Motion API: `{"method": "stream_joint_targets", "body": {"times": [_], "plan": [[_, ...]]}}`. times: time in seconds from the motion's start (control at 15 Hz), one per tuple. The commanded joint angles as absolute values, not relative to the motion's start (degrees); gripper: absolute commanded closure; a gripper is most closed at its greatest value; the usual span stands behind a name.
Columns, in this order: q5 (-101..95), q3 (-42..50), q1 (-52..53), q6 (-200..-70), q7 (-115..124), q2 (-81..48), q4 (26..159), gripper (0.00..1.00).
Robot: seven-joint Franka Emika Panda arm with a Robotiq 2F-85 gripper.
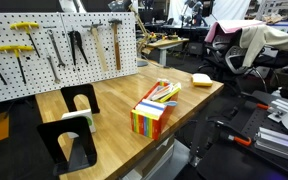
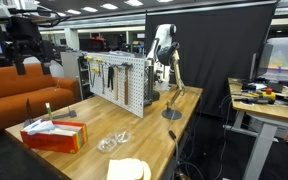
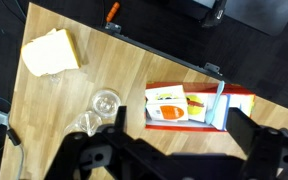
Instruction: Remove the blue spoon from the box, put it in the cup, move the cup slightly to the left and then move the lid to the left too
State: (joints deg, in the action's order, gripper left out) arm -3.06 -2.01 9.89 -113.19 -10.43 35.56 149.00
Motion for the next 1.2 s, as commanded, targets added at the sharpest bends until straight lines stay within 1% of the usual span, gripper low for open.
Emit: {"method": "stream_joint_targets", "body": {"times": [0.0,0.27,0.53,0.8,1.13], "plan": [[-2.8,-2.1,9.3,-113.0,-10.7,36.0,148.9,0.00],[-2.8,-1.8,9.2,-113.0,-10.8,36.3,149.0,0.00],[-0.6,-1.9,12.7,-115.8,-16.1,30.5,148.1,0.00],[-3.3,-5.8,16.2,-121.6,-20.9,17.1,144.9,0.00],[-9.5,-11.3,16.6,-126.9,-21.2,1.3,138.9,0.00]]}}
